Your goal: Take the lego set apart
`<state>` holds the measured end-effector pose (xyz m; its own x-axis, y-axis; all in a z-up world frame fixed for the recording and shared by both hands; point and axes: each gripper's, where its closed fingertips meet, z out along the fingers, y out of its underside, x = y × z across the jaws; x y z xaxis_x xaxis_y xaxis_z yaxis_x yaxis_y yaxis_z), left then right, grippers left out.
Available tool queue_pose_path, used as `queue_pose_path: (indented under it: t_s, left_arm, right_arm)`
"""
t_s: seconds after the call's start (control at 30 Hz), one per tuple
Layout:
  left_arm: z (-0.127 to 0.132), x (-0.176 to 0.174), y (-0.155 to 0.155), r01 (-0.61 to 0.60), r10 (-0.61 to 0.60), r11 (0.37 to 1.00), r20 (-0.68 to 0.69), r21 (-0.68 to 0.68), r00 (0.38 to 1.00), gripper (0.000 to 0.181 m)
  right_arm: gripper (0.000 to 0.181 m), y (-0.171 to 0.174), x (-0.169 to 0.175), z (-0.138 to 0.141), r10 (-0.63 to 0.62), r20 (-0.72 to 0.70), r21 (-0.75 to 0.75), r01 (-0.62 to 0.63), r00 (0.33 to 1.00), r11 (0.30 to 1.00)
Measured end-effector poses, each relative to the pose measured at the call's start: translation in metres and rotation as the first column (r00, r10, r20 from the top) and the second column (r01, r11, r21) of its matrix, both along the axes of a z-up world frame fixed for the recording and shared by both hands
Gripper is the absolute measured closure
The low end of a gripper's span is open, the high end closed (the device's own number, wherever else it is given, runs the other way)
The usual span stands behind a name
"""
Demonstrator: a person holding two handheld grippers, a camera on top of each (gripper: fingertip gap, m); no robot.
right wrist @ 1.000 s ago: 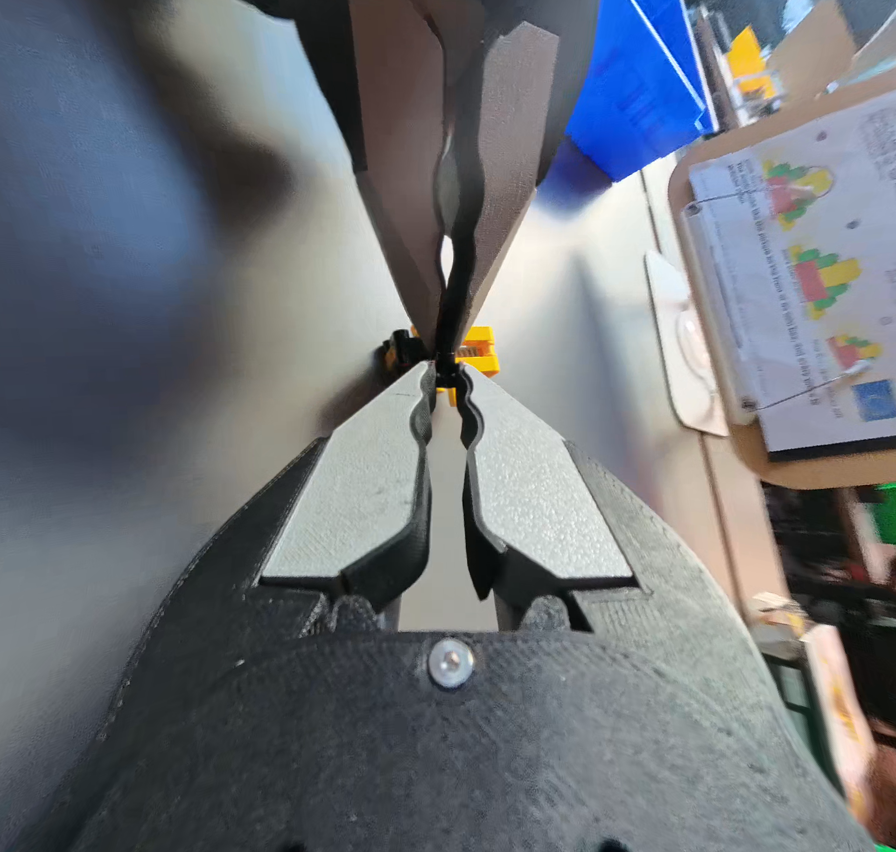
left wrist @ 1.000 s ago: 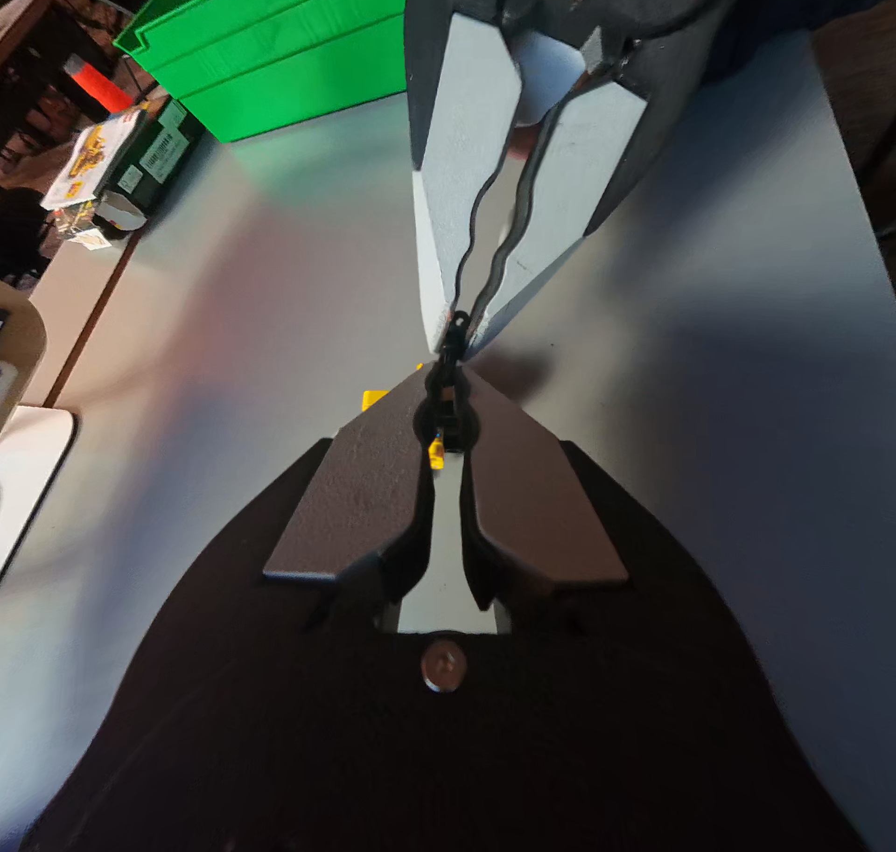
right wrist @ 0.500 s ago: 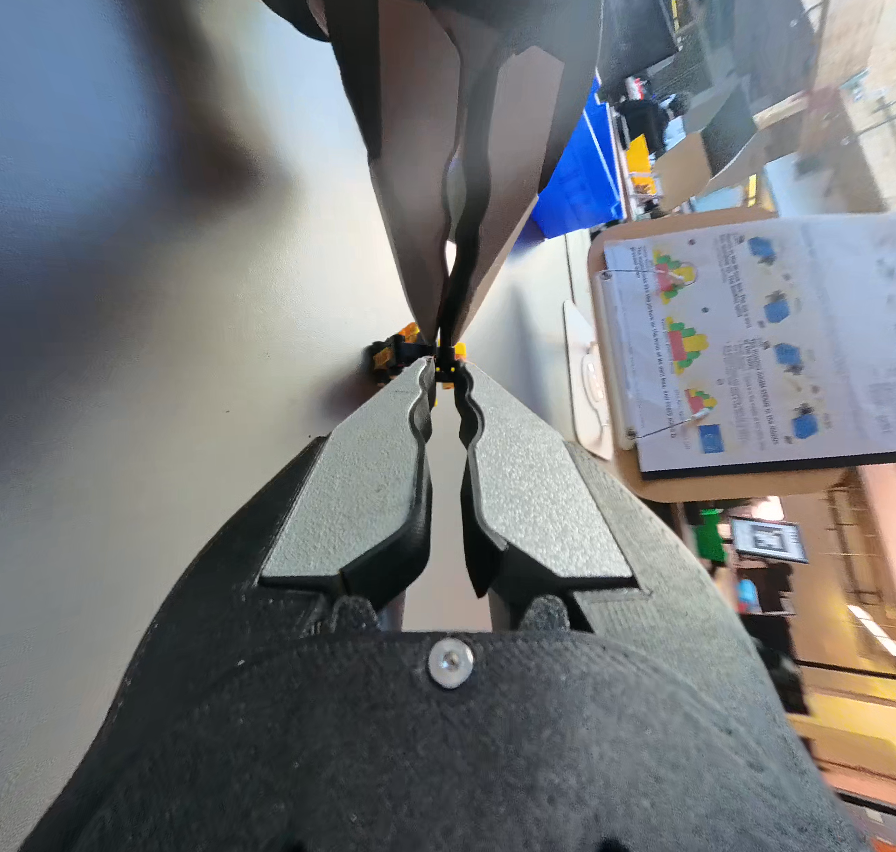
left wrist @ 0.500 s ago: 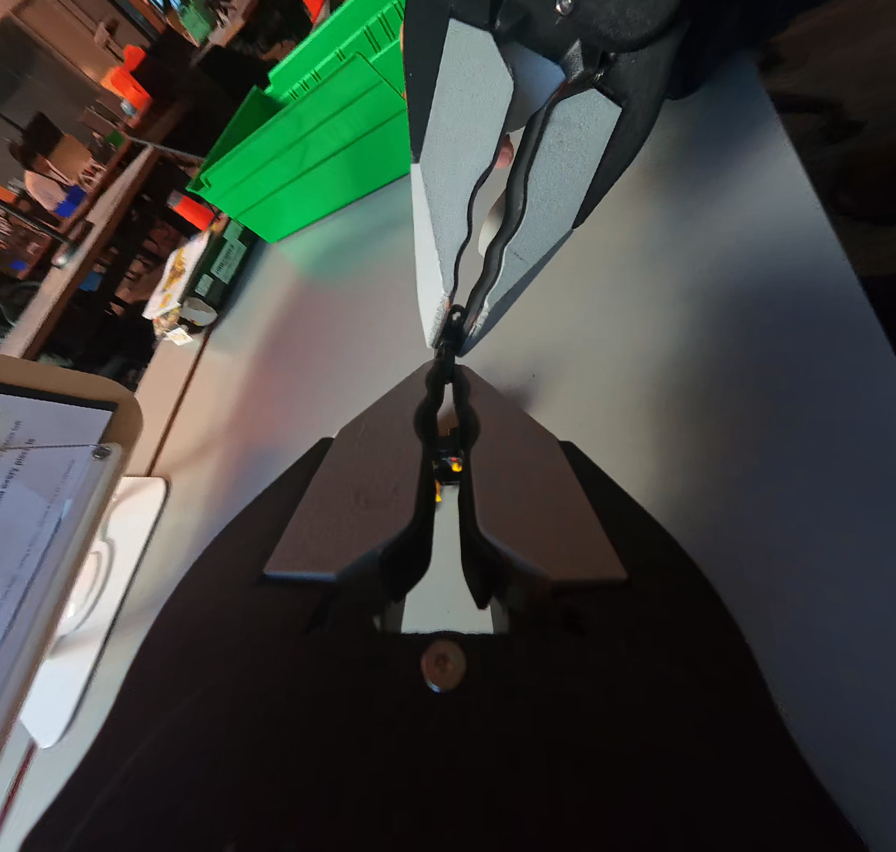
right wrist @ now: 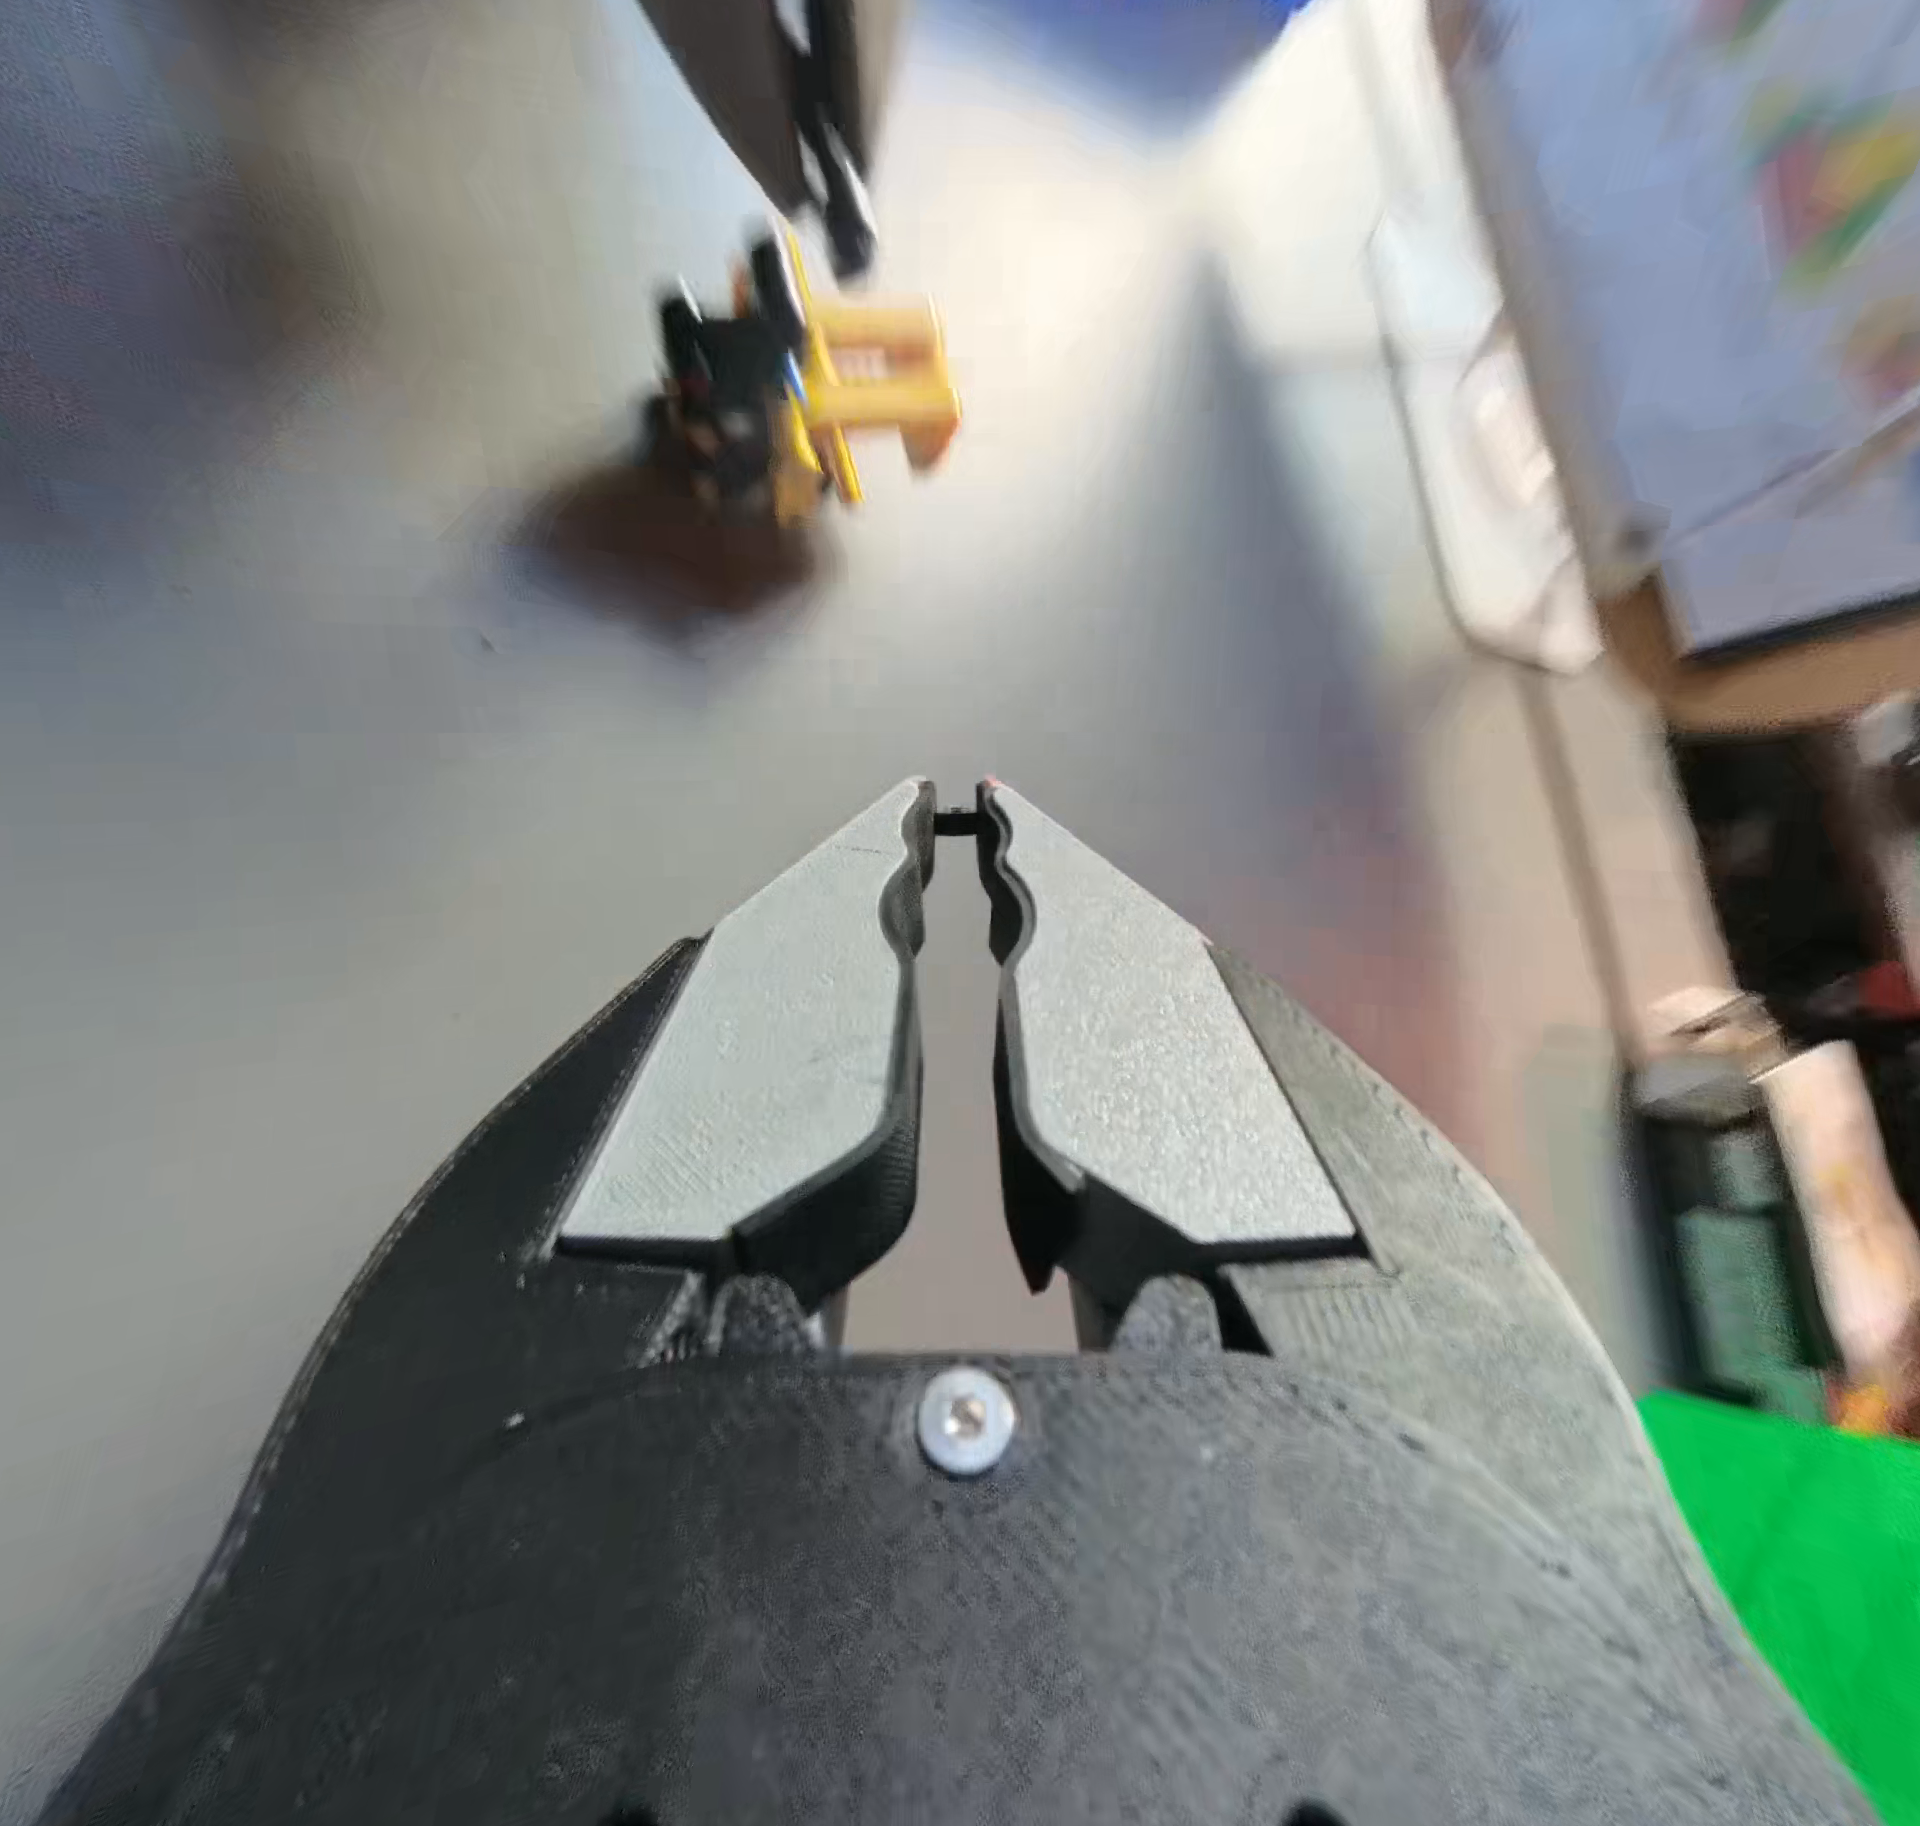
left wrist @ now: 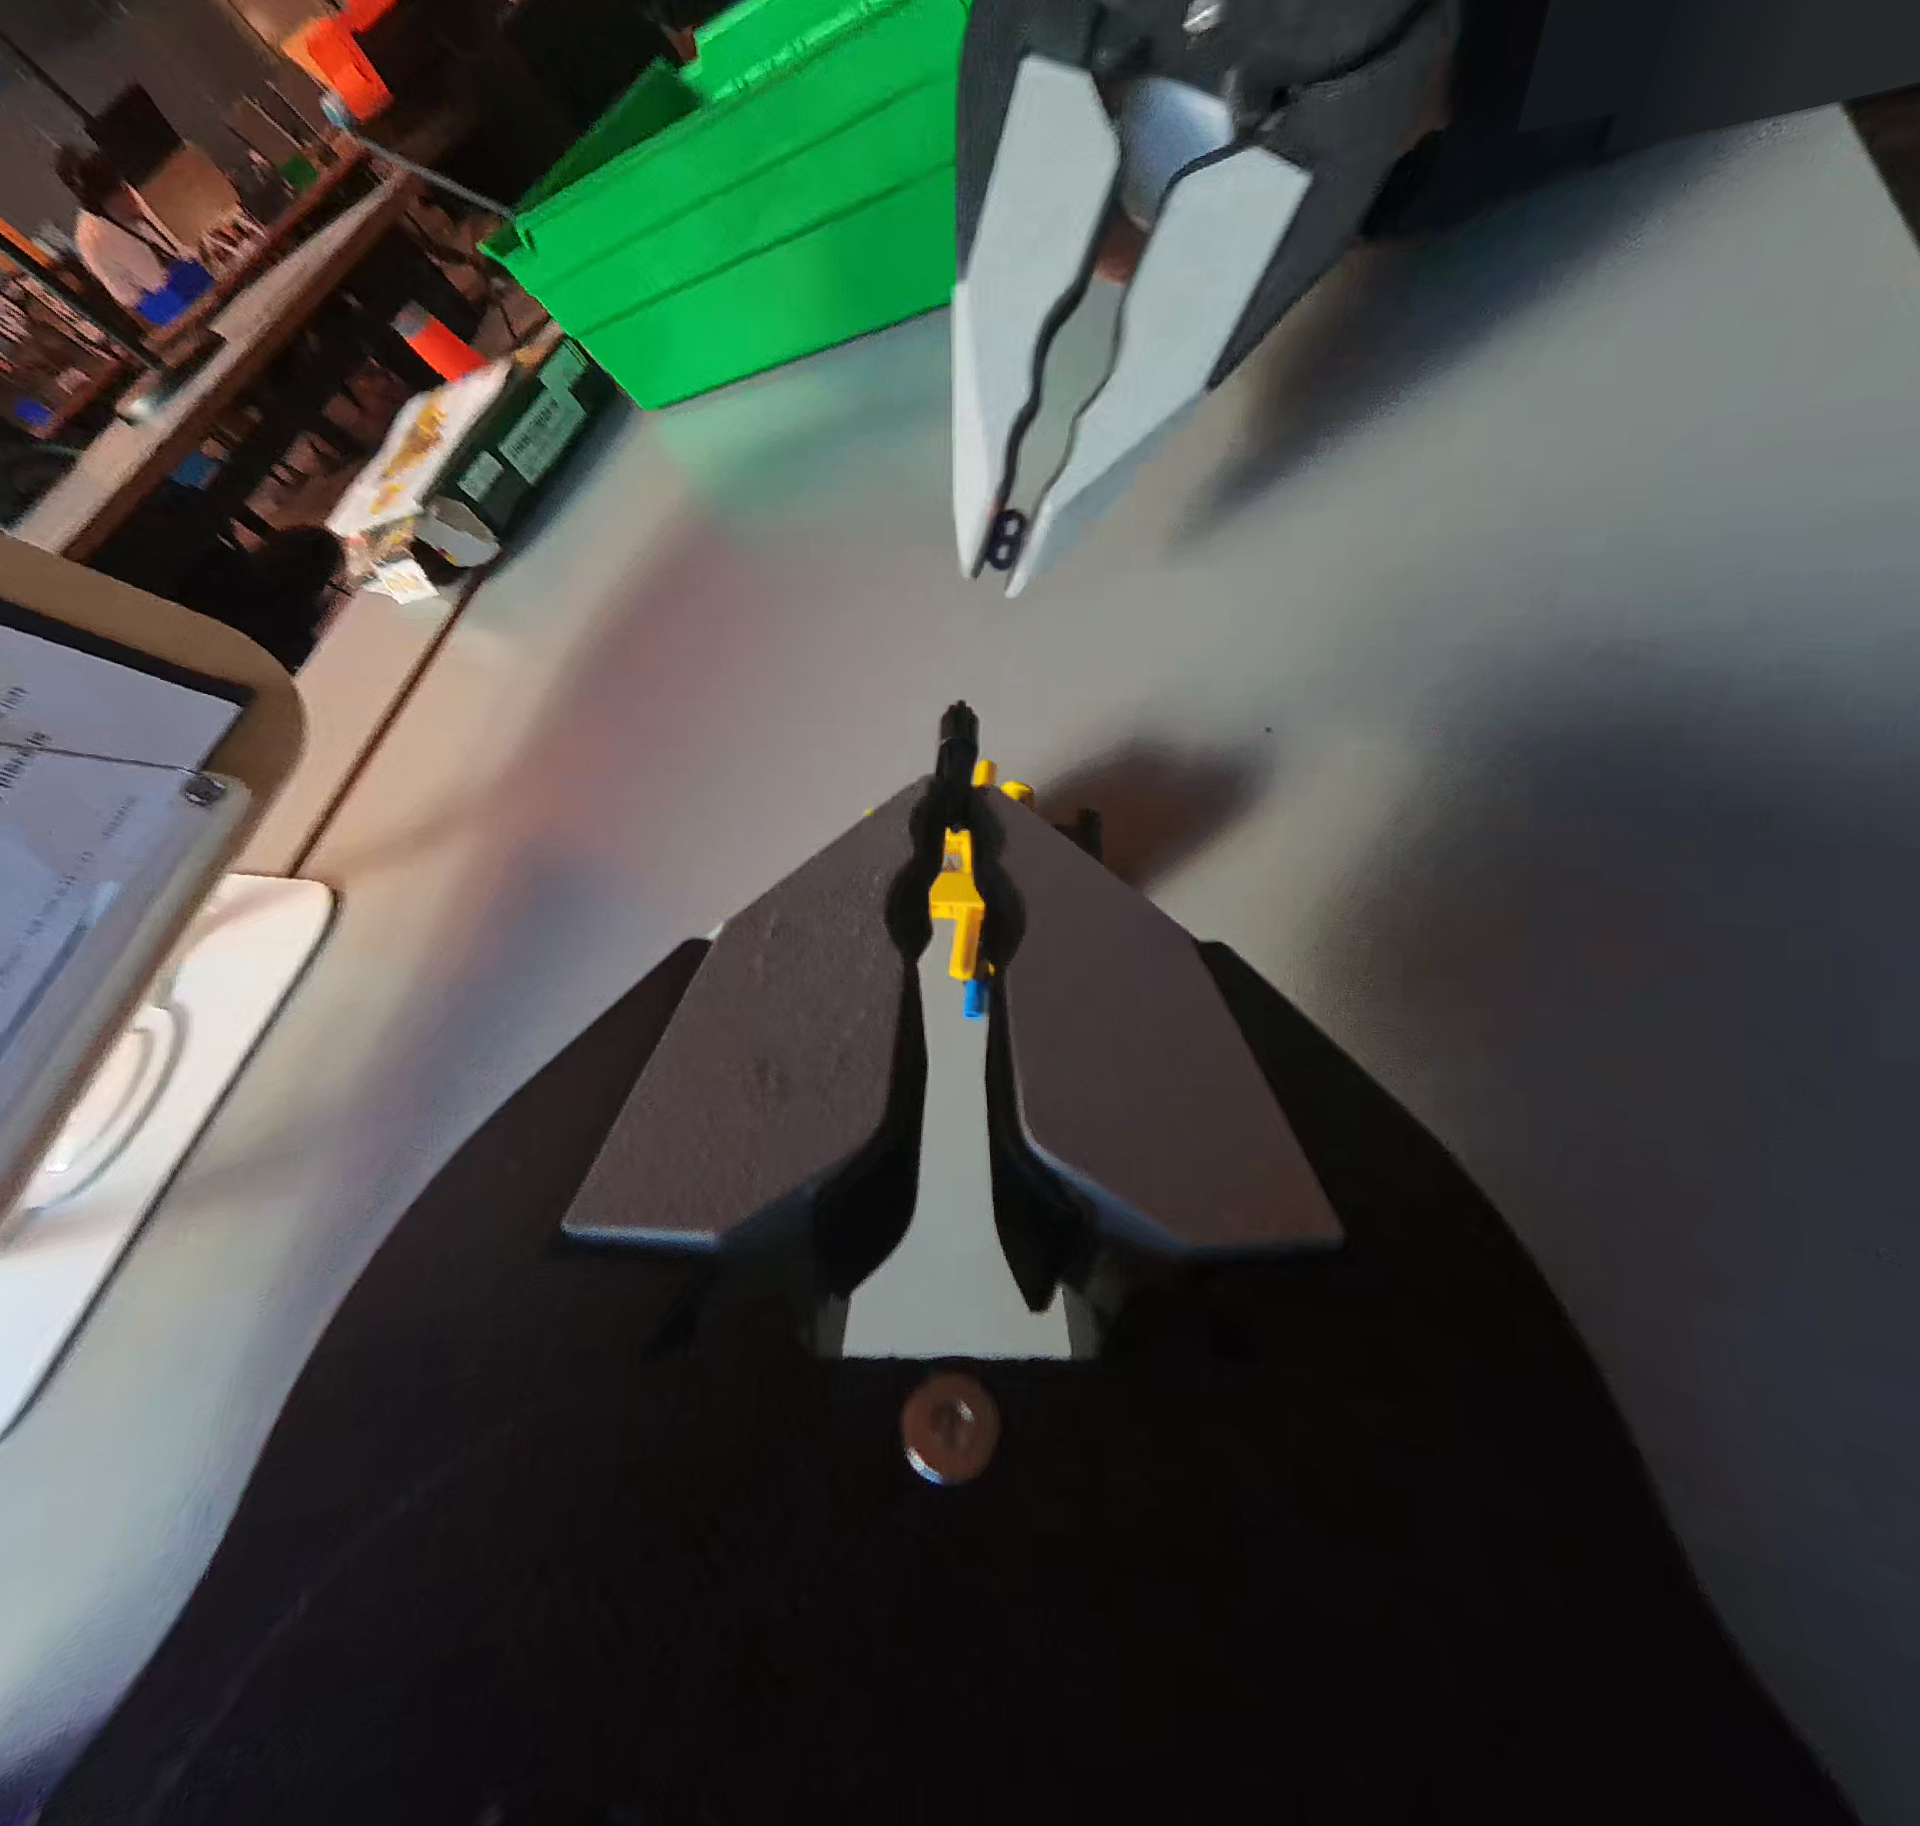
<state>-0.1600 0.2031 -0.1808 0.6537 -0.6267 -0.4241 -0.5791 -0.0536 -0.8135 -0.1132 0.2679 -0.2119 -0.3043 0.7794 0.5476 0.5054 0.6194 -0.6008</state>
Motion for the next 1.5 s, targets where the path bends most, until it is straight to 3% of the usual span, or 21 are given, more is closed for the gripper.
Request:
queue_pose_path:
  t_s: [0.03, 0.13, 0.17, 0.2, 0.23, 0.3, 0.4, 0.43, 0.5, 0.57, 0.63, 0.77, 0.83, 0.93, 1.13, 1.3, 1.37, 1.47, 1.5]
  left_arm:
    - [-0.005, 0.001, 0.000, 0.001, -0.001, 1.000, 0.008, -0.025, 1.000, 0.180]
    - [-0.006, 0.001, 0.001, 0.003, -0.001, 0.999, 0.041, -0.039, 0.999, 0.180]
    - [-0.004, 0.002, 0.000, 0.009, -0.005, 0.999, 0.074, -0.054, 0.997, 0.181]
    - [-0.001, 0.003, 0.000, 0.010, -0.003, 0.998, 0.107, -0.058, 0.994, 0.181]
    - [0.002, 0.002, -0.001, 0.011, -0.004, 0.998, 0.127, -0.057, 0.992, 0.181]
    - [0.008, 0.002, -0.002, 0.017, -0.010, 0.999, 0.147, -0.043, 0.989, 0.181]
    - [0.015, 0.011, -0.009, 0.077, -0.069, 0.996, 0.196, -0.034, 0.978, 0.180]
    - [0.016, 0.014, -0.010, 0.090, -0.078, 0.995, 0.214, -0.044, 0.974, 0.180]
    - [0.016, 0.020, -0.013, 0.116, -0.086, 0.989, 0.270, -0.095, 0.959, 0.180]
    - [0.018, 0.024, -0.013, 0.151, -0.061, 0.971, 0.418, -0.184, 0.906, 0.180]
    - [0.022, 0.022, -0.011, 0.192, 0.001, 0.942, 0.574, -0.275, 0.819, 0.180]
    - [0.024, 0.015, -0.008, 0.252, 0.071, 0.902, 0.696, -0.350, 0.715, 0.181]
    - [0.023, 0.015, -0.008, 0.276, 0.089, 0.886, 0.720, -0.373, 0.688, 0.180]
    - [0.021, 0.019, -0.007, 0.261, 0.072, 0.894, 0.691, -0.364, 0.719, 0.180]
    - [0.021, 0.026, -0.008, 0.231, 0.028, 0.918, 0.637, -0.321, 0.771, 0.180]
    - [0.021, 0.023, -0.007, 0.212, 0.022, 0.928, 0.613, -0.306, 0.790, 0.180]
    - [0.019, 0.020, -0.006, 0.185, 0.029, 0.933, 0.578, -0.308, 0.816, 0.180]
    - [0.009, 0.019, -0.004, 0.124, 0.027, 0.947, 0.459, -0.296, 0.888, 0.180]
    - [0.008, 0.021, -0.006, 0.130, 0.013, 0.947, 0.439, -0.294, 0.899, 0.180]
  right_arm:
    - [0.176, 0.009, 0.003, -0.015, -0.046, 0.092, -0.061, 0.051, 0.995, 0.997]
    - [0.176, 0.017, 0.004, -0.023, -0.105, 0.135, -0.297, 0.141, 0.985, 0.944]
    - [0.164, 0.022, 0.003, -0.021, -0.145, 0.141, -0.384, 0.189, 0.979, 0.904]
    - [0.136, 0.022, 0.001, -0.017, -0.145, 0.134, -0.455, 0.191, 0.980, 0.870]
    - [0.126, 0.018, -0.001, -0.009, -0.117, 0.105, -0.507, 0.154, 0.988, 0.848]
    - [0.140, 0.005, -0.005, 0.013, -0.055, 0.000, -0.547, 0.046, 0.999, 0.836]
    - [0.147, -0.031, -0.013, 0.041, 0.066, -0.114, -0.561, -0.119, 0.991, 0.819]
    - [0.155, -0.040, -0.016, 0.040, 0.095, -0.111, -0.528, -0.139, 0.989, 0.838]
    - [0.158, -0.036, -0.024, 0.023, 0.036, -0.025, -0.453, -0.044, 0.999, 0.890]
    - [0.156, -0.033, -0.028, 0.006, -0.014, 0.074, -0.546, 0.052, 0.997, 0.836]
    - [0.140, -0.026, -0.024, -0.005, -0.022, 0.156, -0.615, 0.114, 0.988, 0.780]
    - [0.140, -0.040, -0.020, 0.019, 0.086, 0.014, -0.598, -0.061, 0.996, 0.799]
    - [0.148, -0.055, -0.023, 0.034, 0.134, -0.059, -0.610, -0.142, 0.989, 0.779]
    - [0.164, -0.068, -0.028, 0.045, 0.165, -0.112, -0.652, -0.198, 0.980, 0.732]
    - [0.174, -0.076, -0.031, 0.048, 0.196, -0.121, -0.783, -0.215, 0.973, 0.584]
    - [0.174, -0.075, -0.036, 0.050, 0.161, -0.112, -0.807, -0.184, 0.981, 0.561]
    - [0.176, -0.073, -0.037, 0.049, 0.144, -0.114, -0.784, -0.178, 0.983, 0.595]
    - [0.177, -0.071, -0.034, 0.041, 0.145, -0.085, -0.656, -0.165, 0.986, 0.736]
    - [0.177, -0.074, -0.032, 0.042, 0.163, -0.085, -0.658, -0.178, 0.983, 0.731]
